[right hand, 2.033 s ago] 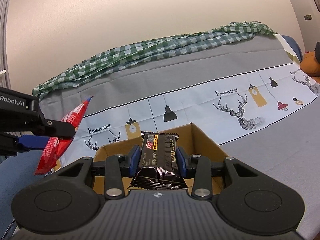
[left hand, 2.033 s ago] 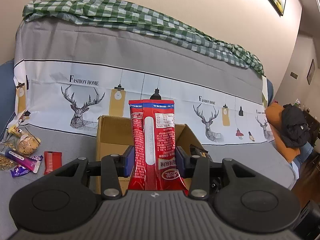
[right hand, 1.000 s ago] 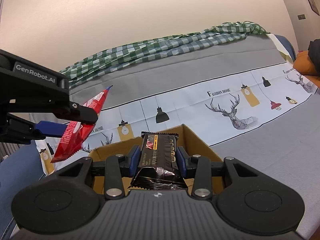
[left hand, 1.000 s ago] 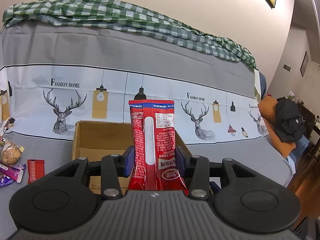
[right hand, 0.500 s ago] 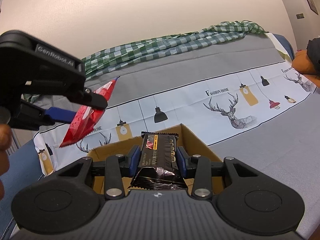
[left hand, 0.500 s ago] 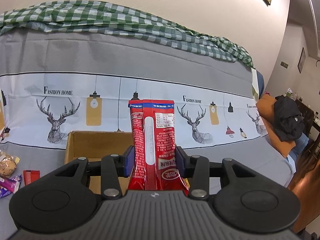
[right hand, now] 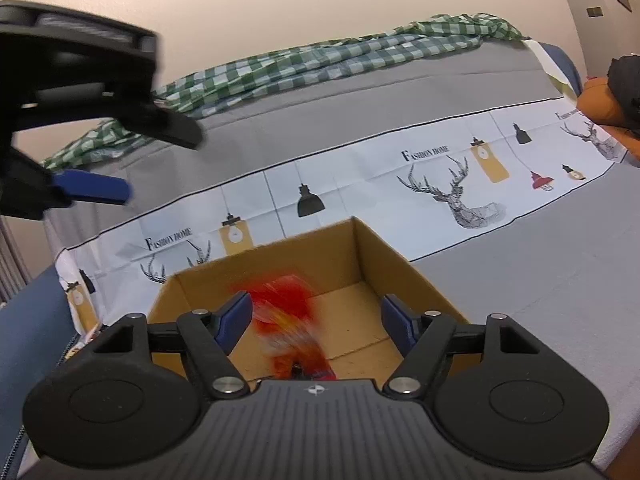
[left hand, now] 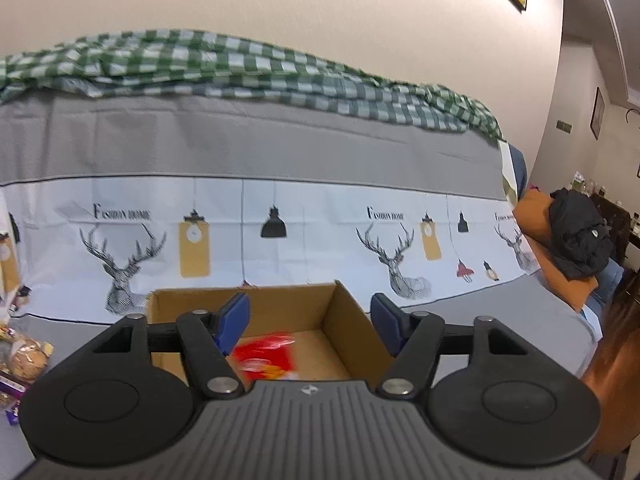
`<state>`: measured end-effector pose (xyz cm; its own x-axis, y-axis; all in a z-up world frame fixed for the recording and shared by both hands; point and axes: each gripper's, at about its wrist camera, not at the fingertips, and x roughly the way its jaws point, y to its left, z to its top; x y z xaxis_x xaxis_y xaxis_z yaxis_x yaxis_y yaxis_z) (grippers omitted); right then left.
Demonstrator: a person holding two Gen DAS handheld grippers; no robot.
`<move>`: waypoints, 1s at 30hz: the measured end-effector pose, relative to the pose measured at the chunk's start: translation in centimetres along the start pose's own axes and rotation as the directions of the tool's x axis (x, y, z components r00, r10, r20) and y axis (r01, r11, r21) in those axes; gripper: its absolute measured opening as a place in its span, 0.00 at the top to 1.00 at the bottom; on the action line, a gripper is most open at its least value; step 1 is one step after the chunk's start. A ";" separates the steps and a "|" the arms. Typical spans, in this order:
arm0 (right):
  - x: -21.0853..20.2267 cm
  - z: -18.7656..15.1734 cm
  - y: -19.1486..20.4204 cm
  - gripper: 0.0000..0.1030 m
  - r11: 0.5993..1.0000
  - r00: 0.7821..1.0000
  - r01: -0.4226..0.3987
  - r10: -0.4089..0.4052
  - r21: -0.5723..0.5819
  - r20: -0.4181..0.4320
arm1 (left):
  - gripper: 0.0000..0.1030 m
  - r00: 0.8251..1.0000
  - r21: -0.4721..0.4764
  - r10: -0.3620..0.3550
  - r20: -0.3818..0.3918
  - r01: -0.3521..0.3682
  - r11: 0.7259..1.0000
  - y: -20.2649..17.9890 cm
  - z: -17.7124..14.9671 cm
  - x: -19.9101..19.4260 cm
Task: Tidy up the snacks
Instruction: 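Carry both snacks over the box and open both tools to drop them, then move both tools back to the snack pile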
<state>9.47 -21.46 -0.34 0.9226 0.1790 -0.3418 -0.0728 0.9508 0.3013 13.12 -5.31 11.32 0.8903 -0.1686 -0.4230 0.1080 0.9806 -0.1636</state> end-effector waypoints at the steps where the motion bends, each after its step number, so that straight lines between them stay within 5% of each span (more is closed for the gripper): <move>1: 0.0 -0.1 0.0 0.29 1.000 1.000 0.005 -0.005 -0.004 -0.001 | 0.40 1.000 0.006 0.003 0.009 -0.003 1.000 0.3 -0.2 -0.5; 5: 0.0 -0.4 0.3 0.29 0.999 1.000 0.017 -0.017 -0.035 0.000 | 0.58 1.000 0.016 -0.006 0.012 0.006 1.000 2.5 -1.6 -2.6; 13: -1.0 -1.2 1.6 0.30 0.993 1.000 0.016 -0.012 -0.115 0.029 | 0.74 0.999 0.063 0.042 -0.012 -0.041 0.997 9.3 -7.1 -6.8; 15: -1.7 -1.3 1.8 0.35 0.992 0.999 0.012 -0.006 -0.126 0.049 | 0.78 0.997 0.079 0.070 -0.022 -0.068 0.995 11.4 -9.0 -7.4; 19: -3.0 -1.6 2.3 0.61 0.989 0.997 -0.019 0.030 -0.145 0.073 | 0.85 0.991 0.096 0.130 -0.032 -0.127 0.987 15.9 -12.8 -8.5; 22: -3.5 -2.0 3.1 0.68 0.985 0.996 -0.050 0.062 -0.163 0.071 | 0.86 0.982 -0.022 0.170 -0.083 -0.172 0.985 20.0 -15.6 -8.6; 30: -4.0 -4.1 6.5 0.68 0.959 0.992 -0.114 0.124 -0.261 0.022 | 0.88 0.985 -0.255 0.148 -0.084 -0.165 0.953 24.6 -15.3 -8.1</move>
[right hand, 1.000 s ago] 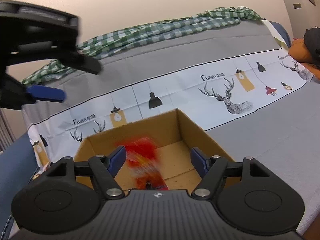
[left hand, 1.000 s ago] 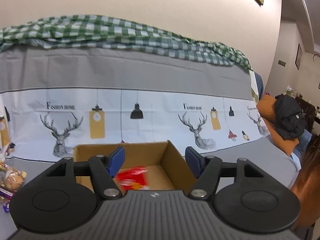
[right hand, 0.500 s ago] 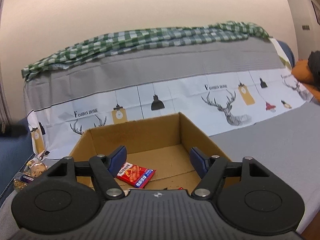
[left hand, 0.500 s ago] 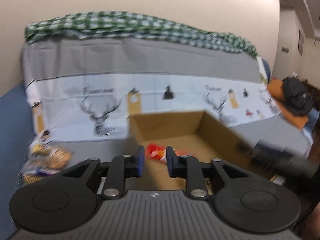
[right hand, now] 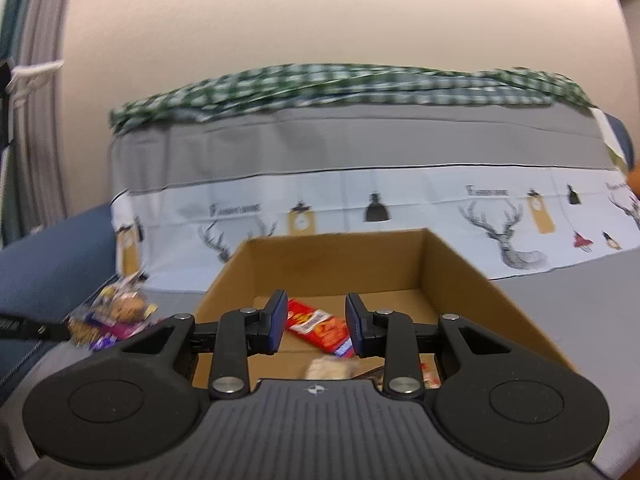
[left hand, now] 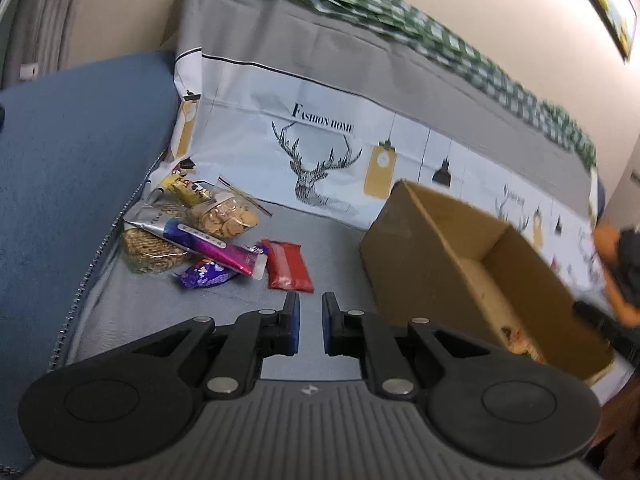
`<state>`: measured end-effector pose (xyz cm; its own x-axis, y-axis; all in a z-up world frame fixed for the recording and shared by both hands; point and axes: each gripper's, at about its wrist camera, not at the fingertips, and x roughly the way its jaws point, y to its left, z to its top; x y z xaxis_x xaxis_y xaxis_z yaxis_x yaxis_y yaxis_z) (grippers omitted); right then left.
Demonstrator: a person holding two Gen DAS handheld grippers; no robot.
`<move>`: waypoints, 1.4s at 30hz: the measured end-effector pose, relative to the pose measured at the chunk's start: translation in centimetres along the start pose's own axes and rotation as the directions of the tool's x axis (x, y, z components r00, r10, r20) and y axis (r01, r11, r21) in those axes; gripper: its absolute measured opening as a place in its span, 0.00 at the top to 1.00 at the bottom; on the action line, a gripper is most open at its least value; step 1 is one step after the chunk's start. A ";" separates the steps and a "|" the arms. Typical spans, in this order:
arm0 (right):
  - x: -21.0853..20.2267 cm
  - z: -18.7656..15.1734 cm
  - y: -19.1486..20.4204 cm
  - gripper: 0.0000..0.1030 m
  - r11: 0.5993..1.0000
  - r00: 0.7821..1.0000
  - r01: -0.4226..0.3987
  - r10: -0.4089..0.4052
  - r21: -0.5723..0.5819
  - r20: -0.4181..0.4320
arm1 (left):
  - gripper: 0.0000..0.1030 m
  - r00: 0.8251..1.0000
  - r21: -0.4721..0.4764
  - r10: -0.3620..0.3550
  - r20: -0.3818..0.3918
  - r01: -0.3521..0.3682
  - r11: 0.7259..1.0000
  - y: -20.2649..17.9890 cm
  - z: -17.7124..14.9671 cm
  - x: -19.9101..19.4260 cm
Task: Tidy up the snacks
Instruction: 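Move both tools back to the snack pile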
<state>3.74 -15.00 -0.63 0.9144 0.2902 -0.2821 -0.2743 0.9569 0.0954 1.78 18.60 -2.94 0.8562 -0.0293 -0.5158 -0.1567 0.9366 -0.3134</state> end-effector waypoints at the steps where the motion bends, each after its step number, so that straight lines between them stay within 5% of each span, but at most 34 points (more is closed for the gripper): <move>1: 0.1 -0.1 0.5 0.68 1.000 1.000 -0.010 0.009 -0.017 -0.006 | 0.88 1.000 -0.007 -0.002 0.000 0.002 1.000 0.2 0.1 0.2; 8: 0.6 0.2 4.2 0.73 0.990 0.994 -0.089 0.082 -0.109 -0.066 | 0.88 1.000 -0.080 0.015 -0.022 -0.017 0.997 1.2 1.0 2.2; 18: 5.8 5.3 13.4 0.72 0.974 0.953 -0.225 0.221 0.003 -0.206 | 0.88 0.993 -0.286 0.114 -0.033 -0.118 0.951 5.7 2.3 5.3; 30: 19.3 2.2 19.6 0.60 0.990 0.894 -0.127 0.138 0.054 -0.426 | 0.87 0.995 -0.442 0.097 -0.030 -0.101 0.891 8.7 2.9 6.8; 36: 24.4 -0.7 19.8 0.44 0.996 0.857 -0.086 0.092 0.034 -0.507 | 0.69 0.995 -0.545 0.097 -0.034 -0.100 0.832 10.5 3.1 8.4; 42: 27.6 -2.5 21.2 0.31 0.992 0.824 -0.123 0.091 -0.021 -0.559 | 0.53 0.992 -0.552 0.110 -0.065 -0.128 0.824 10.8 3.7 11.0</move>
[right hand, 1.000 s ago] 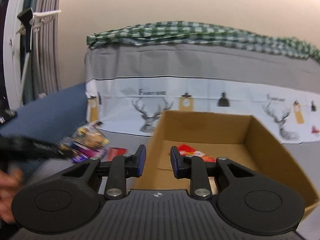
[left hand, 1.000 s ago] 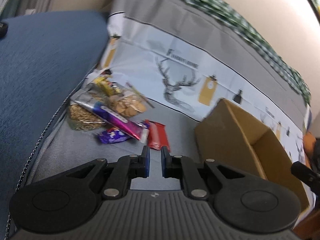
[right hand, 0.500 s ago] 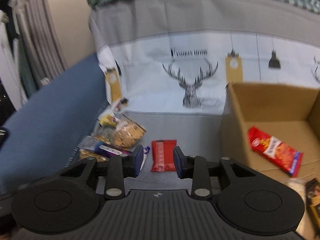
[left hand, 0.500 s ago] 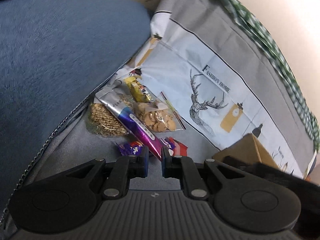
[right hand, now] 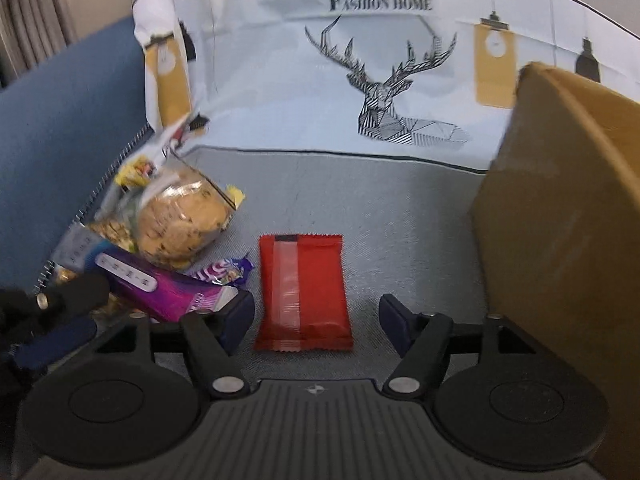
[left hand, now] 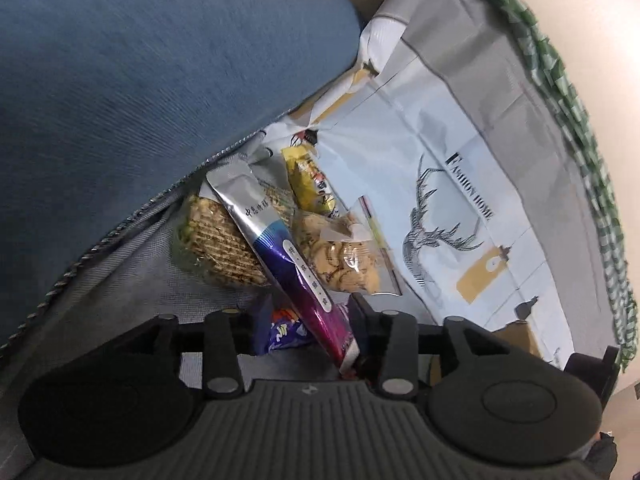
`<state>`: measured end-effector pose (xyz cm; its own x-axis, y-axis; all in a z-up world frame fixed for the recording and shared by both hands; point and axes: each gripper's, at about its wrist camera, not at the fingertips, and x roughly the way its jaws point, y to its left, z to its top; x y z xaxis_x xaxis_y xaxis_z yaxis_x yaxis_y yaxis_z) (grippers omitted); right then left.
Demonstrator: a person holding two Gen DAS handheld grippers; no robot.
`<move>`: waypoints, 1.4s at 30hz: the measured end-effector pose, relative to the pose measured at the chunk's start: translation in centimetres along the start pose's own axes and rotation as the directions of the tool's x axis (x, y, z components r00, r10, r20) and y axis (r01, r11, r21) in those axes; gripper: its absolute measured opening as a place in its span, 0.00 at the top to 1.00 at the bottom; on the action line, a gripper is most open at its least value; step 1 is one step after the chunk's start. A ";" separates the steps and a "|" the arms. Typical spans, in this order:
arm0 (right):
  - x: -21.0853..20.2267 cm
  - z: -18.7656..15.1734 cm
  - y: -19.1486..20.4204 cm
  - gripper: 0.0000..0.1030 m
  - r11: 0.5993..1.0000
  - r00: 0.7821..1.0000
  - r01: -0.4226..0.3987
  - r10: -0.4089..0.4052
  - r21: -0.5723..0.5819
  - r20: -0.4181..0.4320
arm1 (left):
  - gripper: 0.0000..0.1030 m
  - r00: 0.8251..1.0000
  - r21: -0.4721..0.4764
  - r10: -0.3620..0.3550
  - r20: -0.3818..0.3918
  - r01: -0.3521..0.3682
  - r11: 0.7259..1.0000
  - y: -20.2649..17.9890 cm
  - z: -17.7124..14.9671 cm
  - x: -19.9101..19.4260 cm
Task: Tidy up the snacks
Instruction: 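Move both tools back to the snack pile, then grasp the red wafer pack with the right tool while the left tool grasps the purple tube snack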
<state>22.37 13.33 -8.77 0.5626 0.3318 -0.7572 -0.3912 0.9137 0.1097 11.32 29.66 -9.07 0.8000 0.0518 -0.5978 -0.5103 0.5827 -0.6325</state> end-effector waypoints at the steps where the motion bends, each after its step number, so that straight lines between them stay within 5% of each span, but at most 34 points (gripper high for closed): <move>1: 0.5 0.0 0.1 0.31 1.000 1.000 -0.002 0.002 -0.002 -0.011 | 0.52 1.000 0.000 0.013 -0.005 -0.013 1.000 0.0 0.1 0.5; 6: 1.4 -0.1 0.8 0.28 0.999 1.000 0.015 -0.015 -0.041 -0.003 | 0.52 0.999 0.016 0.046 -0.011 -0.046 0.999 -0.1 0.4 2.2; 9: 1.3 -0.3 1.2 0.48 0.997 0.999 0.024 -0.022 -0.067 0.026 | 0.57 0.998 0.042 0.054 -0.018 -0.054 0.998 -0.2 0.5 2.9; 11: 1.1 -0.3 1.6 0.56 0.995 0.999 0.026 -0.023 -0.092 0.038 | 0.71 0.999 0.051 0.035 -0.017 -0.034 0.998 -0.3 0.5 2.9; 16: -0.3 -0.7 1.5 0.57 0.998 0.999 0.016 -0.014 -0.067 0.038 | 0.83 1.000 0.111 0.024 -0.016 -0.022 0.994 -0.6 0.4 2.2; 23: -5.5 -3.1 0.5 0.57 0.999 1.000 0.020 -0.020 -0.025 0.013 | 0.87 0.999 0.230 0.028 -0.040 -0.018 0.973 -0.8 -0.5 -0.6; 30: -13.4 -8.3 0.0 0.57 0.994 0.997 -0.080 0.081 -0.077 0.014 | 0.87 0.995 0.323 0.019 -0.102 0.015 0.946 -1.5 -2.9 -4.7; 37: -18.9 -14.4 -1.2 0.57 0.979 0.988 -0.155 0.155 -0.132 -0.008 | 0.87 0.976 0.356 -0.004 -0.219 0.084 0.931 -1.7 -7.6 -9.2; 42: -18.4 -17.2 -2.1 0.57 0.987 0.996 -0.088 0.086 -0.131 -0.024 | 0.87 0.935 0.302 0.032 -0.353 0.081 0.950 -0.4 -10.9 -9.9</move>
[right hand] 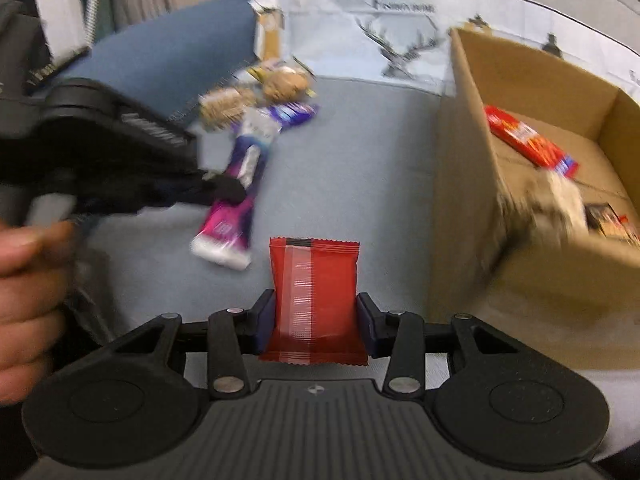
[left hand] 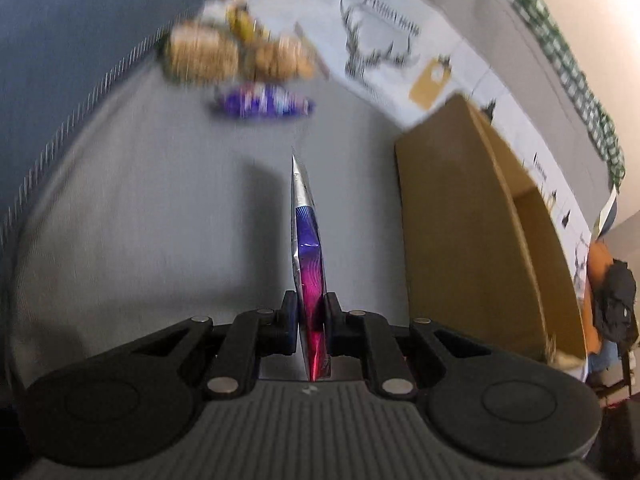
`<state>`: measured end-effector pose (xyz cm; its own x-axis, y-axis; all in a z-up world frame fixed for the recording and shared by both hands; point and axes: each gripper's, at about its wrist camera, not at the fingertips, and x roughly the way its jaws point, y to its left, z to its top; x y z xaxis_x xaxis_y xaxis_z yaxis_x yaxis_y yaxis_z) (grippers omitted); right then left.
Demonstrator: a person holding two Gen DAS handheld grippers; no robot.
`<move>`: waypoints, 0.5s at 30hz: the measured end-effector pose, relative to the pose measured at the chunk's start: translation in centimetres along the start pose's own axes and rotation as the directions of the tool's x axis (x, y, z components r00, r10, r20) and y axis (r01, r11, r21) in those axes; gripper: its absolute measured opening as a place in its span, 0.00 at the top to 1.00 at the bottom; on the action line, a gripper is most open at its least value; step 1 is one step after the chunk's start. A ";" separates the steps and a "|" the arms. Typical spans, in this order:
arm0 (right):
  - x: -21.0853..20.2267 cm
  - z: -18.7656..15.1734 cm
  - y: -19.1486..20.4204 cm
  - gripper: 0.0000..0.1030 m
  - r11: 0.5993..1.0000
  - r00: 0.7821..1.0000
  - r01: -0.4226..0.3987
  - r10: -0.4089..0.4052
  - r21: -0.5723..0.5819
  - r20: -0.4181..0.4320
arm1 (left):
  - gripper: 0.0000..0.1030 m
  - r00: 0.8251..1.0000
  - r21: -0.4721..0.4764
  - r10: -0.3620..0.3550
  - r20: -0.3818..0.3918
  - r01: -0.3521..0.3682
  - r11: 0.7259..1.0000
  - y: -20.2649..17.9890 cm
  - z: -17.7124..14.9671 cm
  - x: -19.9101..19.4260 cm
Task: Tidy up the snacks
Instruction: 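Grasp the red wafer pack with the right tool while the left tool grasps the purple tube snack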
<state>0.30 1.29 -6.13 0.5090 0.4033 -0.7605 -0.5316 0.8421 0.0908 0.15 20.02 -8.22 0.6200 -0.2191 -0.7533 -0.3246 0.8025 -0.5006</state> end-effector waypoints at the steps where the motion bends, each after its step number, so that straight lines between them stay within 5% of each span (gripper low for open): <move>1: 0.3 -0.2 -0.3 0.57 1.000 1.000 0.008 -0.007 0.017 -0.014 | 0.87 1.000 0.002 0.013 -0.022 -0.013 1.000 -0.2 -0.3 0.3; 4: 0.9 -1.3 -1.1 0.57 0.999 0.999 -0.003 0.005 0.038 -0.054 | 0.85 0.995 0.030 0.086 -0.043 -0.085 0.996 -0.6 -1.8 0.8; 8: 1.2 -1.9 -1.7 0.52 0.999 0.998 -0.010 0.013 0.041 -0.058 | 0.74 0.983 0.103 0.184 0.024 -0.186 0.977 -1.7 -2.3 0.8; 15: 1.3 -1.9 -1.3 0.48 1.000 0.999 -0.019 0.018 -0.013 -0.049 | 0.65 0.971 0.222 0.221 0.090 -0.236 0.946 -3.9 -3.1 1.4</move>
<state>0.32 0.02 -8.48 0.4652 0.4004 -0.7895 -0.5496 0.8298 0.0969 0.06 14.85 -8.65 0.5945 0.0141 -0.8040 -0.2943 0.9343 -0.2012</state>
